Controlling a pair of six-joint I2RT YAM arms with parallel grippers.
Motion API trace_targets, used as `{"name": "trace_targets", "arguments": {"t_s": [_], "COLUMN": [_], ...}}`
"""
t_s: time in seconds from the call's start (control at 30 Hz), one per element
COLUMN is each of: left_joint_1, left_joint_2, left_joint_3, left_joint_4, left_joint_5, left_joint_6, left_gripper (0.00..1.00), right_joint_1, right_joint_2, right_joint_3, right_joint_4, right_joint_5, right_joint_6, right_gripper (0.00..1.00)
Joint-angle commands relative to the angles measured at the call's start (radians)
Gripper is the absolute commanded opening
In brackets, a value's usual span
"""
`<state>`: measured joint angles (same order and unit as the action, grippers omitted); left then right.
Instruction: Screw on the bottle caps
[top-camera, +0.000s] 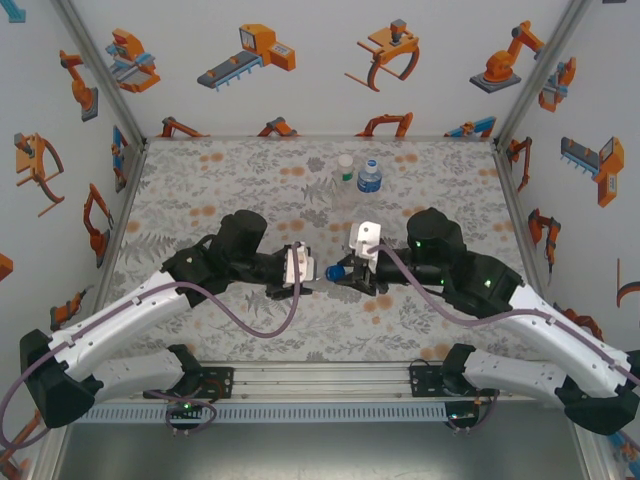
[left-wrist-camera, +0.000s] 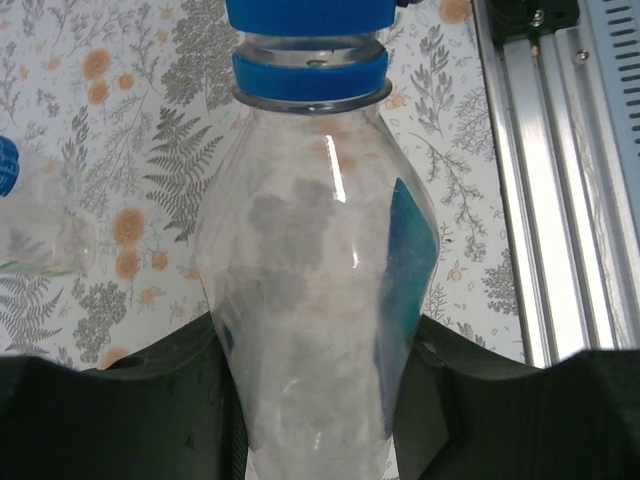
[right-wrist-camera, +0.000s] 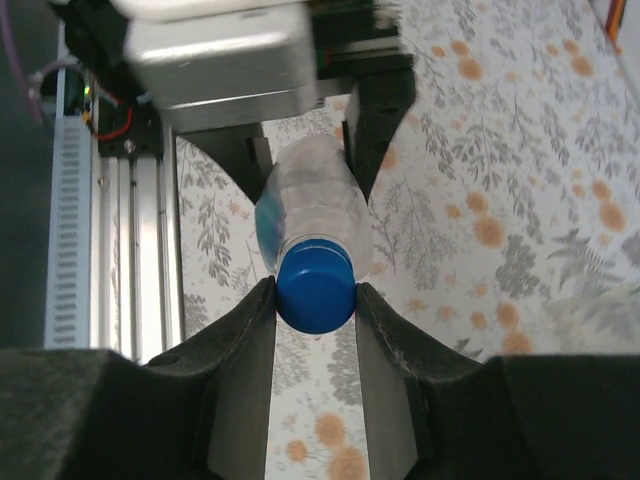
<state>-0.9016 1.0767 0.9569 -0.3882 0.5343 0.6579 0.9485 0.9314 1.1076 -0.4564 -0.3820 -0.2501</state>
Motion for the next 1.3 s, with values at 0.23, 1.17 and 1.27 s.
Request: {"name": "trace_targets", "arguments": {"t_s": [0.23, 1.17, 1.27], "left_joint_1": [-0.004, -0.005, -0.003], "left_joint_2": [0.055, 0.064, 0.056], "left_joint_3": [-0.012, 0.000, 0.006], "left_joint_4": [0.190, 0.156, 0.141], "left_joint_5": [-0.117, -0.050, -0.011], "left_joint_6": [-0.018, 0.011, 0.013], "left_gripper": [0.00, 0.00, 0.00], "right_joint_1": [-0.001, -0.001, -0.001], "right_joint_2": [0.048, -0.017, -0.014], "right_joint_3": [-0.076, 0.083, 0.125], "right_joint_4": [0.063, -0.009, -0.118], "right_joint_5": [0.525, 0.116, 0.025], "right_joint_6": [1.187, 0.107, -0.066], "right_gripper": [0.00, 0.54, 0.54]}}
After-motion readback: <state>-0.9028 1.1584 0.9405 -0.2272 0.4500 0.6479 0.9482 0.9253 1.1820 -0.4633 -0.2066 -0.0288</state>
